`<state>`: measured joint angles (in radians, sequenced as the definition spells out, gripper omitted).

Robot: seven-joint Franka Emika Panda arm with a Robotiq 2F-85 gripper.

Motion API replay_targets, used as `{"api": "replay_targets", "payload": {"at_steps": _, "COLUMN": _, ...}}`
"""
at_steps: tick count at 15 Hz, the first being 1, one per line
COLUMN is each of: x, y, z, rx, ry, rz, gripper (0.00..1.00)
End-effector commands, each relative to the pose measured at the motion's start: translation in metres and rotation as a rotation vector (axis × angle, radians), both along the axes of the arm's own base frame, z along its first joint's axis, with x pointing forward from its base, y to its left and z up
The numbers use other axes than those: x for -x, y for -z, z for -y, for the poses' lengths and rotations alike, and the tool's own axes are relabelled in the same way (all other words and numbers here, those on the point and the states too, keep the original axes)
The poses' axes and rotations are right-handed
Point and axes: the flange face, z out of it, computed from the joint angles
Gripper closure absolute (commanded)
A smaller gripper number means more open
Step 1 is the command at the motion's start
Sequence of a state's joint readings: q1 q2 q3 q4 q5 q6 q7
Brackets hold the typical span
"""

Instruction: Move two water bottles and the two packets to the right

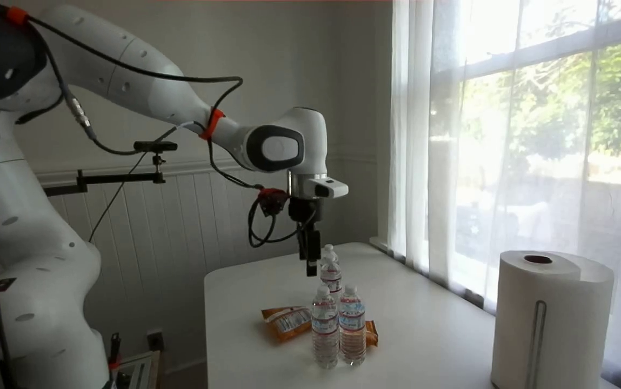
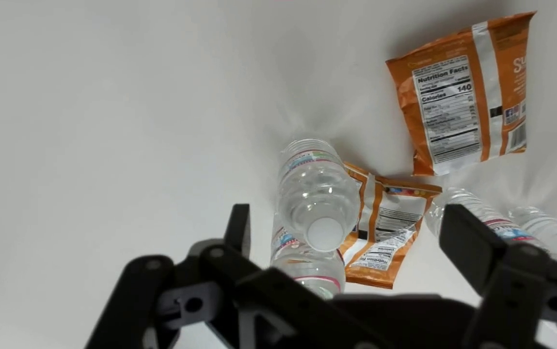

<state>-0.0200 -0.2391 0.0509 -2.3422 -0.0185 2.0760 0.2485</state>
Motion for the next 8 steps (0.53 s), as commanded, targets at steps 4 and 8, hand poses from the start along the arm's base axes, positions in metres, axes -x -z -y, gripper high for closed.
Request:
{"api": "replay_targets", "payload": {"at_steps": 4, "x": -0.018, "y": 0.035, "z": -0.009, "rx": -0.035, "ry": -0.090, "rz": -0.017, "gripper": 0.00}}
{"api": "replay_targets", "payload": {"at_steps": 8, "x": -0.019, "y": 0.048, "z": -0.016, "rx": -0.018, "ry": -0.149, "rz": -0.030, "gripper": 0.00}}
